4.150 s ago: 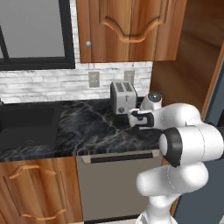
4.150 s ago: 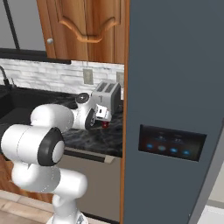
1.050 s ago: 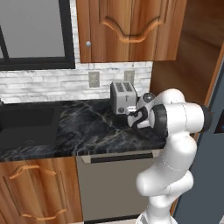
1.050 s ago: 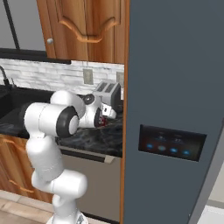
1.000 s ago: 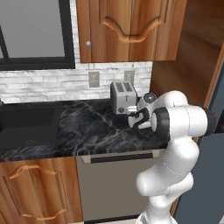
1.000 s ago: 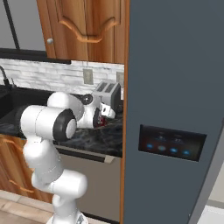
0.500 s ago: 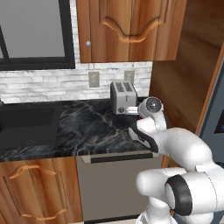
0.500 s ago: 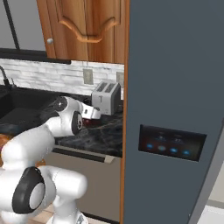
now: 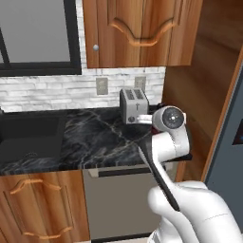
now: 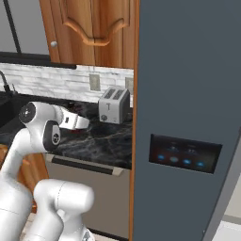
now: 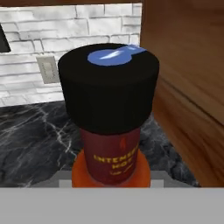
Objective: Place the condiment bottle and mustard from the counter to the top shelf of the fridge. If the existing items in the fridge are on the top shelf, move them to other shelves.
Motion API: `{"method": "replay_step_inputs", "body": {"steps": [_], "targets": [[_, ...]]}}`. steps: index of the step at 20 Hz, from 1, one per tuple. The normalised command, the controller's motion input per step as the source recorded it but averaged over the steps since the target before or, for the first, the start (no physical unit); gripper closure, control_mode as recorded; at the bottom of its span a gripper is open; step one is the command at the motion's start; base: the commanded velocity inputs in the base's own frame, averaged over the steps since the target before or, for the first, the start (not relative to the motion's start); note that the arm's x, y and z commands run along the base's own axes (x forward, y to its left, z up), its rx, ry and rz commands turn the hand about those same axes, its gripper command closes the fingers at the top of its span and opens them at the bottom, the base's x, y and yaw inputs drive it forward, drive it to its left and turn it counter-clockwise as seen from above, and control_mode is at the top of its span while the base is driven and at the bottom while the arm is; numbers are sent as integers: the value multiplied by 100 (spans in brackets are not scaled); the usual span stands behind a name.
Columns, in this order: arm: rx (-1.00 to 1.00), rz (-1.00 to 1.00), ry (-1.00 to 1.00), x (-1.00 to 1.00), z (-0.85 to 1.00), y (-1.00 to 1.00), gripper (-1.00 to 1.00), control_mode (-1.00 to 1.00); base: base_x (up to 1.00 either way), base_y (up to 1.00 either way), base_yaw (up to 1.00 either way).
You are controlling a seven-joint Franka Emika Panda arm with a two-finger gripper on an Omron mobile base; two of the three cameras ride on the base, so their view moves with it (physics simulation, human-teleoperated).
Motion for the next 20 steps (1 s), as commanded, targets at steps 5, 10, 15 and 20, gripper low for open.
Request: {"method": "replay_step_inputs", "body": {"steps": [5, 10, 15, 20], "targets": [[0, 0, 0, -100, 100, 19, 100, -100, 0, 0, 0], [1, 0, 0, -100, 85, 8, 100, -100, 0, 0, 0], [2, 3, 0, -99, 47, 6, 100, -100, 0, 0, 0], [1, 0, 0, -21, 0, -1, 100, -100, 0, 0, 0]]}}
